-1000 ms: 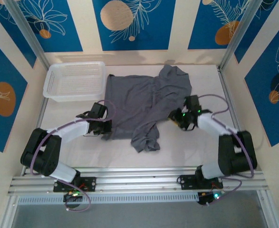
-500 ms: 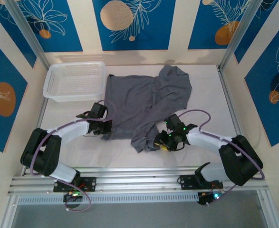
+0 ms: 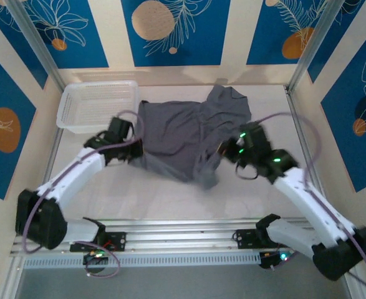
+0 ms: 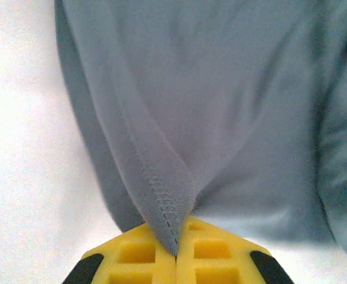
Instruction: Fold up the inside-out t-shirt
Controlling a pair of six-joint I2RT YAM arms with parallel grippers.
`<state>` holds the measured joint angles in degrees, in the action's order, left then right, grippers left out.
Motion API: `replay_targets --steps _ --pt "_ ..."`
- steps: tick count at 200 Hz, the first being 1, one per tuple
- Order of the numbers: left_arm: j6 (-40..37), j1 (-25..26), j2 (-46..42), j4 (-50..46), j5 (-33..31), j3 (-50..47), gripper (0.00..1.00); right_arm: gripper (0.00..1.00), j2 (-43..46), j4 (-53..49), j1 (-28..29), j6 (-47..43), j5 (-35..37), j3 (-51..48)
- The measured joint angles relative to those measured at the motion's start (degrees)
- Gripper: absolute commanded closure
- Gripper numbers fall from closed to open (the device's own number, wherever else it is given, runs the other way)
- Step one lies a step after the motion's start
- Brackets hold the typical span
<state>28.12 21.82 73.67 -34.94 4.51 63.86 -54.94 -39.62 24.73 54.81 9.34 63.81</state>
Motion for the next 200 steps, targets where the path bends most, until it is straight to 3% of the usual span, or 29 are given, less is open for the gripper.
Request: replay_targets --steps 48,98,168,200 --pt "0.0 -5.0 -5.9 -3.3 -2.9 36.4 1.00 1.00 -1.0 -4.0 -19.2 -11.3 5.7 41.1" --pt "0.0 -5.2 -6.4 -8.0 -3.0 55.5 1.00 1.00 -10.6 -6.1 -21.8 -18.4 5.7 71.0" --pt "-0.2 -5.4 -2.4 -11.3 -1.6 62.9 1.00 1.00 -22.1 -4.5 -22.1 -20.6 0.2 82.5" --pt "-0.7 -5.6 2.2 -13.2 -2.1 66.0 1.00 1.00 -33.0 -4.9 -27.7 -18.1 -6.3 92.9"
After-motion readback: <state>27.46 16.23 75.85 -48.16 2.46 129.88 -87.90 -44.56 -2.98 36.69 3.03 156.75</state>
